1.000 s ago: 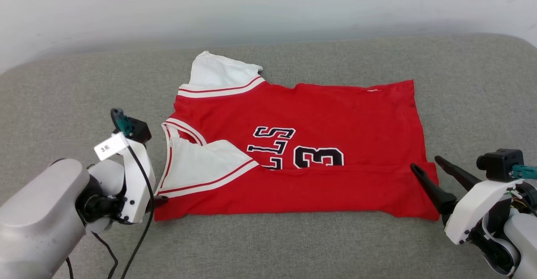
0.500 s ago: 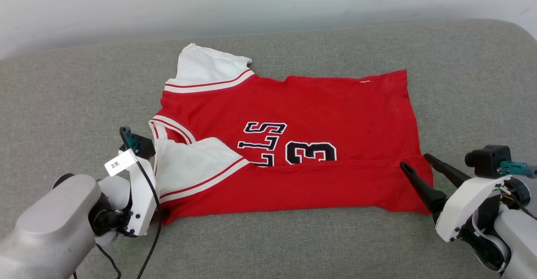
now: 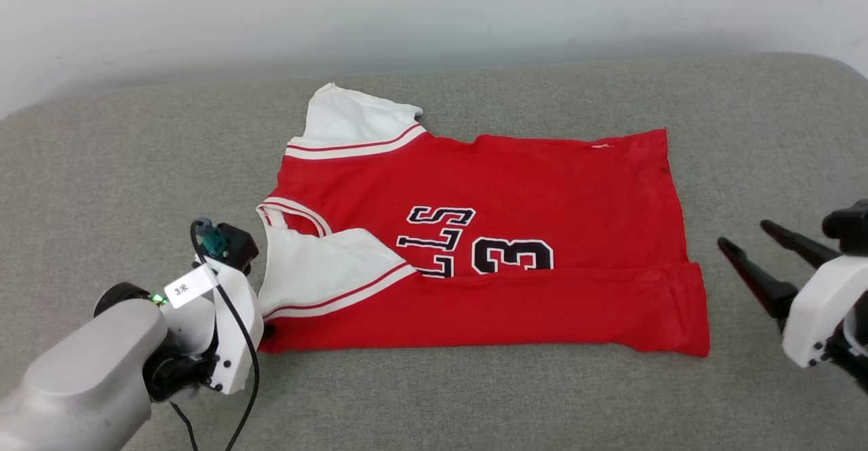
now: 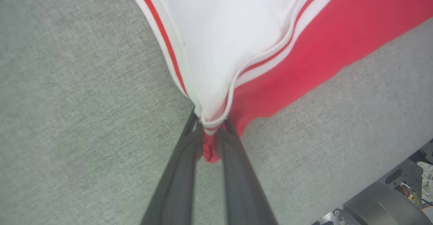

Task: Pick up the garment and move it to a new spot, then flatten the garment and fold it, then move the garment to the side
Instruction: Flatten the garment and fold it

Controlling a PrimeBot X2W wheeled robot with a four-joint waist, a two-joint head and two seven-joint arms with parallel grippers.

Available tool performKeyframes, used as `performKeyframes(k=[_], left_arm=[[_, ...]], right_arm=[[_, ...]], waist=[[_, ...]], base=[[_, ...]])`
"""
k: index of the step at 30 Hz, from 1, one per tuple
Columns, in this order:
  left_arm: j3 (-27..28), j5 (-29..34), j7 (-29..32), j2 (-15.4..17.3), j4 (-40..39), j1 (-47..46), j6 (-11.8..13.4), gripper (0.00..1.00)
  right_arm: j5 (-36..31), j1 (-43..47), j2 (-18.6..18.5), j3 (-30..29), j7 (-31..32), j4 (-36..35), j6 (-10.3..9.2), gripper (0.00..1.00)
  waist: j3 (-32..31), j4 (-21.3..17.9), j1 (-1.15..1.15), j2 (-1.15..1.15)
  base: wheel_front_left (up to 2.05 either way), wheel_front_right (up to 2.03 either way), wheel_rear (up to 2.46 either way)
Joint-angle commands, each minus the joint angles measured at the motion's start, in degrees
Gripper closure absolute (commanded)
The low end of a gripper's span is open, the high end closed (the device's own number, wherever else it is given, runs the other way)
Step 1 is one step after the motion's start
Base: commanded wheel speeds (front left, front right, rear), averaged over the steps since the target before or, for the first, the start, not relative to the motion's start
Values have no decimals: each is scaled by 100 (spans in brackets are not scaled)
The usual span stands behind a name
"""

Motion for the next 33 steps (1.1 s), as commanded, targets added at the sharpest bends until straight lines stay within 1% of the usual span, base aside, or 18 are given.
performKeyframes(k=[1,6,7,11,14,23,29,33], left_arm=[[7,-9,-105,91,-104,-74,-4,100],[5,-50,-333,255,-448,-146,-4,100],[5,-50,-333,255,-448,-146,-4,100],[-46,6,-371,256,-608,-198,-2,100],[-62,57,-390,204,-686,-235,48,100],[-75,188,-458,142,-810,-357,128,100],[-77,236,-528,74,-799,-403,130,100],[-78,207,-570,41,-757,-358,131,100]], right_arm=[[-4,-45,-115,-24,174,-121,-9,0],[197,74,-505,-29,1249,-502,-9,0],[197,74,-505,-29,1249,-502,-9,0],[361,224,-539,-26,2130,-640,-9,0],[334,325,-422,-71,2550,-586,-9,0],[-32,319,87,-253,2762,-210,-9,0],[-198,415,549,-81,2812,236,-6,0],[-87,559,889,93,2817,481,8,0]], waist=[[-28,30,0,0],[-70,109,0,0],[-70,109,0,0],[-50,161,0,0],[-2,186,0,0],[274,303,0,0],[418,380,0,0],[468,403,0,0]], base=[[0,0,0],[0,0,0],[0,0,0],[0,0,0],[0,0,0],[0,0,0],[0,0,0],[0,0,0]])
